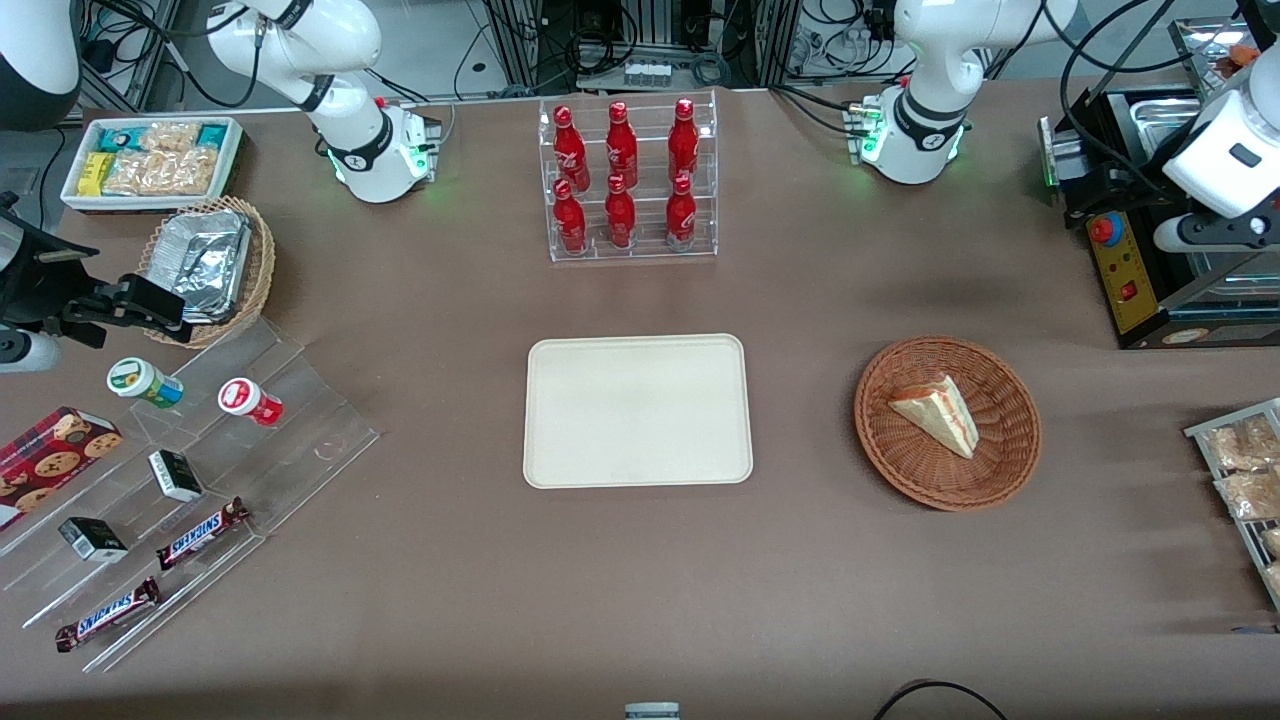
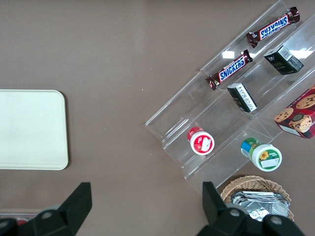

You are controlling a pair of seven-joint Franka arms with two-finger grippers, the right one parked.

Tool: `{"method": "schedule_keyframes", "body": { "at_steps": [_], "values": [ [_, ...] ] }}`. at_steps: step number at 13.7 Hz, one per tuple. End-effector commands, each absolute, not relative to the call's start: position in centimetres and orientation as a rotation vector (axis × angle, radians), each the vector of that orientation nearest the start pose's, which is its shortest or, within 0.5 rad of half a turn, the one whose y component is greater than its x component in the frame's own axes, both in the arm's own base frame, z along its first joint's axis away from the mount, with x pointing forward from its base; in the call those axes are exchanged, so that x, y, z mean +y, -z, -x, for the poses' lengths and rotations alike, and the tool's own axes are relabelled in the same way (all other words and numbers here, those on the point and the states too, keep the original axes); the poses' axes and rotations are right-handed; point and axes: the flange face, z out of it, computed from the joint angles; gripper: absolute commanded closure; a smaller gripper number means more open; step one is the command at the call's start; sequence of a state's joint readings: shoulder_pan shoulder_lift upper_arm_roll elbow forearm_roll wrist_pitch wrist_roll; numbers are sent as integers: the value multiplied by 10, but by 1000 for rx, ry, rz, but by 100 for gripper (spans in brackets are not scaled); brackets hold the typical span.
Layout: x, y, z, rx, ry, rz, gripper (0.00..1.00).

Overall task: Place sandwich from basket to tray
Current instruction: 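Move the left gripper from rest toward the wicker basket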

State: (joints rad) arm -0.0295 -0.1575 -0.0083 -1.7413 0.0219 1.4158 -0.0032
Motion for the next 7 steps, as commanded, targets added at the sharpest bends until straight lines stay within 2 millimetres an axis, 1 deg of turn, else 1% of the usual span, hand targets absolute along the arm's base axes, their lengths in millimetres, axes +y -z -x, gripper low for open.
{"method": "schedule_keyframes", "body": {
  "at_steps": [1, 2, 4, 7],
  "values": [
    [-17, -616, -486, 73, -250, 3122, 0],
    [-16, -614, -489, 69, -250, 3123, 0],
    [-14, -595, -503, 55, -275, 3118, 0],
    [-9, -547, -531, -33, -299, 3099, 0]
  ]
}}
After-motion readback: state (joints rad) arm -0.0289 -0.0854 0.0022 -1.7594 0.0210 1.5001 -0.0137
